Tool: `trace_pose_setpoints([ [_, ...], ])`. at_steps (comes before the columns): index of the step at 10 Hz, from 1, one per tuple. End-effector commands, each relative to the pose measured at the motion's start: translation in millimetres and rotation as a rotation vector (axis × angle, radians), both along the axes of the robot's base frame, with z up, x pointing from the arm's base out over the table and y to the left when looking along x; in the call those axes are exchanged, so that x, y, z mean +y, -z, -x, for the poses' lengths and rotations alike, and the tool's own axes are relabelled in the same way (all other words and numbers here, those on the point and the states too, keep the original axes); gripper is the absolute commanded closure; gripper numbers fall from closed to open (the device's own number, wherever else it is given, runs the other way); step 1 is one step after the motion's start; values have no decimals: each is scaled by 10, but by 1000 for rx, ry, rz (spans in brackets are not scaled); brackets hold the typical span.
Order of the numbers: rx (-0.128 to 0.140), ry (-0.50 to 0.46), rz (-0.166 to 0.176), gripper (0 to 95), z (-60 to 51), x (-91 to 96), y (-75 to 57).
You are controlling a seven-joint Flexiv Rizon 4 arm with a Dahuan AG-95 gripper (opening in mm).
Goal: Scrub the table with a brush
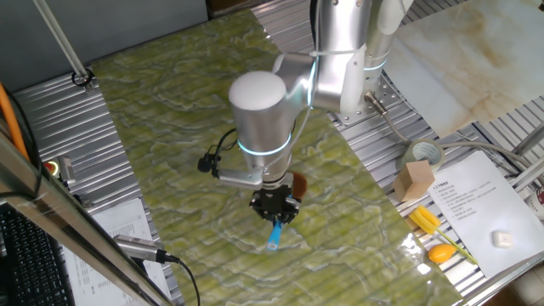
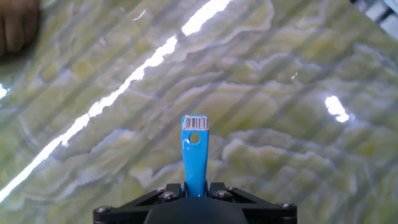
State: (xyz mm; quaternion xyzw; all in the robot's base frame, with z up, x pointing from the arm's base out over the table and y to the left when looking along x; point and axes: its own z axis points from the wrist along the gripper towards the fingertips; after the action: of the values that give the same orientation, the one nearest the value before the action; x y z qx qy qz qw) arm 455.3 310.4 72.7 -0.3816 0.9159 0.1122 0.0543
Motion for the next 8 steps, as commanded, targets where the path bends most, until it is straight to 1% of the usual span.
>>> trace_pose_setpoints([
  [1,-13,13,-5,950,-69,42,2],
  [2,-20,-4,-1,950,-130,63,-9],
  [3,-26,-38,12,950,-265,108,-39],
  [4,-28,-54,17,950,-372,149,-68],
  [6,-28,-89,27,950,-546,228,-128],
  [7,-31,-134,51,950,-641,277,-167],
  [8,-31,-168,57,950,-671,294,-181],
])
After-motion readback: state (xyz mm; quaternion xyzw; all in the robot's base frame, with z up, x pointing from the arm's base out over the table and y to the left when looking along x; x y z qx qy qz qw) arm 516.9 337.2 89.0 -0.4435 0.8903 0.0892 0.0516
